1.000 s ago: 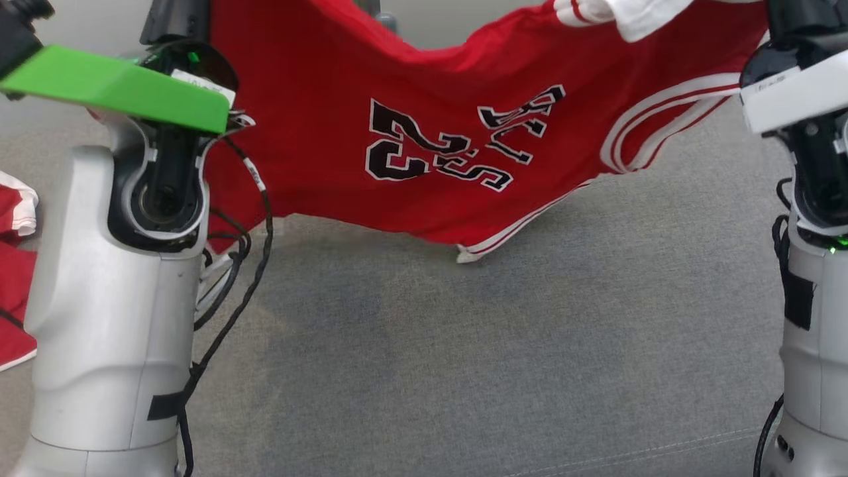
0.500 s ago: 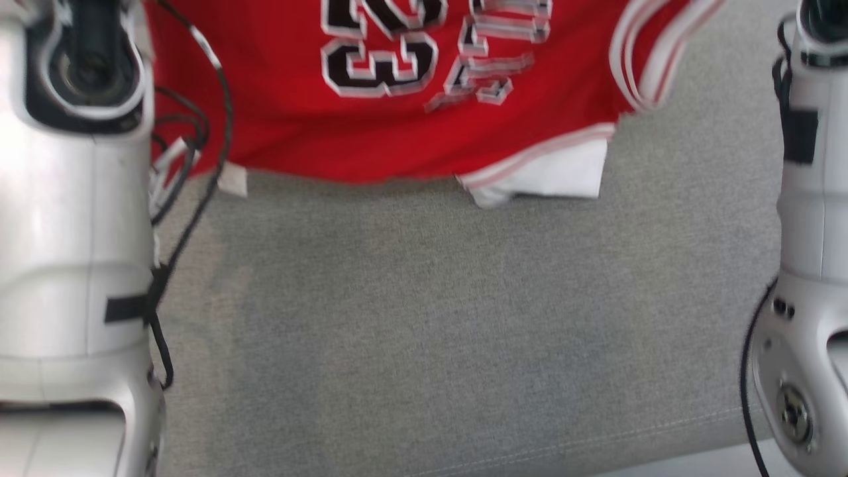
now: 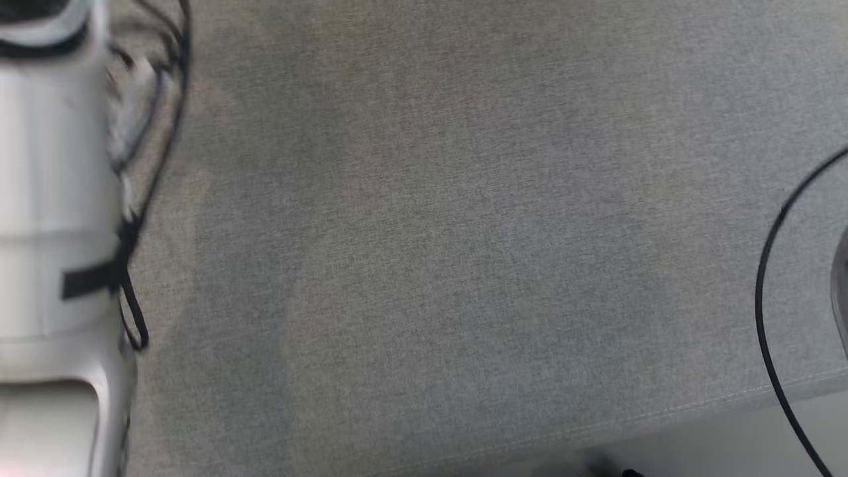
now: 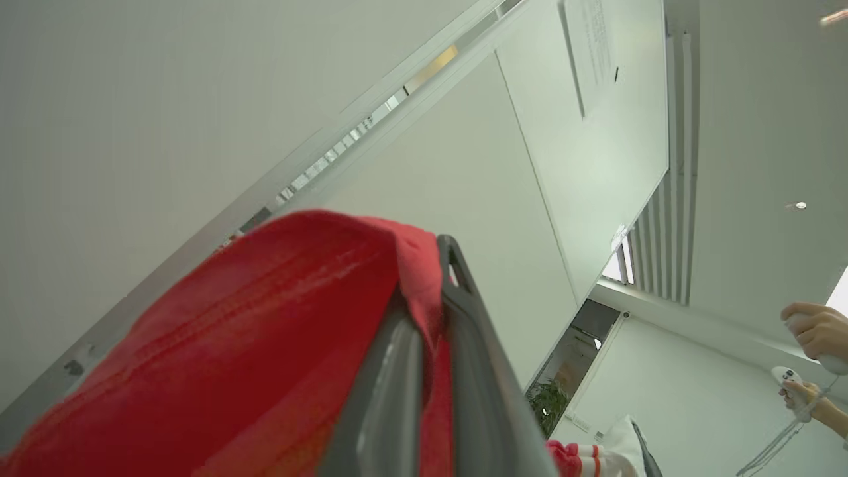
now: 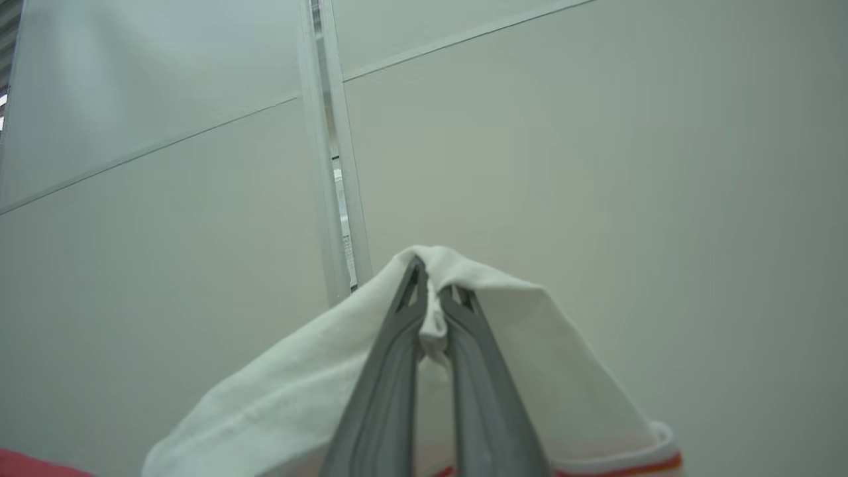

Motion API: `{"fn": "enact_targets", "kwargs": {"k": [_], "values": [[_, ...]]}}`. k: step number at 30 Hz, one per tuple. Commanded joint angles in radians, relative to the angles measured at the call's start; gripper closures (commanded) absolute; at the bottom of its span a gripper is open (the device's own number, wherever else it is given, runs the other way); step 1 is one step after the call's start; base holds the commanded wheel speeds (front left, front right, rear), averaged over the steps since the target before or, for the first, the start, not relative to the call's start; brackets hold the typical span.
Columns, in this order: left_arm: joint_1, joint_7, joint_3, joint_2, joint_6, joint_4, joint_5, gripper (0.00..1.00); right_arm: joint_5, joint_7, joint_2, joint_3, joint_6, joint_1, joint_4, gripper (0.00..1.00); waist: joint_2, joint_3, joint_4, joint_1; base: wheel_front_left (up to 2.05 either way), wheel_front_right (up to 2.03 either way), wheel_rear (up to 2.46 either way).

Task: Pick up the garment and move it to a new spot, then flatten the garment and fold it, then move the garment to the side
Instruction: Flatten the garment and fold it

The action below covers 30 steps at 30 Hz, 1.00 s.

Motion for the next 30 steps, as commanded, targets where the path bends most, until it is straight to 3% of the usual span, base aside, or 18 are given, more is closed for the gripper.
{"fn": "enact_targets", "kwargs": {"k": [1, 8, 11, 15, 23, 30], "values": [[0.076, -0.003, -0.027, 0.018, -0.004, 0.018, -0.012, 1.0, 0.002, -0.003, -0.017, 0.042, 0.001, 0.07, 0.009, 1.0, 0.0, -0.02, 0.023, -0.0001, 0.0, 0.0, 0.0], [0.392, -0.013, -0.151, 0.06, -0.005, 0.074, -0.077, 1.0, 0.074, 0.059, -0.153, 0.245, 0.001, 0.424, -0.008, 1.0, 0.0, -0.099, 0.053, -0.0001, 0.0, 0.0, 0.0], [0.523, -0.012, -0.192, 0.091, -0.005, 0.079, -0.099, 1.0, 0.148, 0.144, -0.184, 0.219, 0.001, 0.6, -0.033, 1.0, 0.0, -0.136, 0.059, -0.0001, 0.0, 0.0, 0.0], [0.656, 0.003, -0.272, 0.146, -0.005, 0.077, -0.13, 1.0, 0.212, 0.274, -0.178, 0.151, 0.001, 0.829, -0.085, 1.0, 0.0, -0.178, 0.071, -0.0001, 0.0, 0.0, 0.0], [0.819, 0.061, -0.363, 0.215, -0.005, 0.124, -0.193, 1.0, 0.188, 0.534, -0.039, -0.047, 0.001, 1.169, -0.192, 1.0, 0.0, -0.262, 0.084, -0.0001, 0.0, 0.0, 0.0], [0.883, 0.098, -0.457, 0.271, -0.005, 0.148, -0.135, 1.0, 0.079, 0.837, 0.07, -0.168, 0.001, 1.355, -0.344, 1.0, 0.0, -0.303, 0.094, -0.0001, 0.0, 0.0, 0.0]]}}
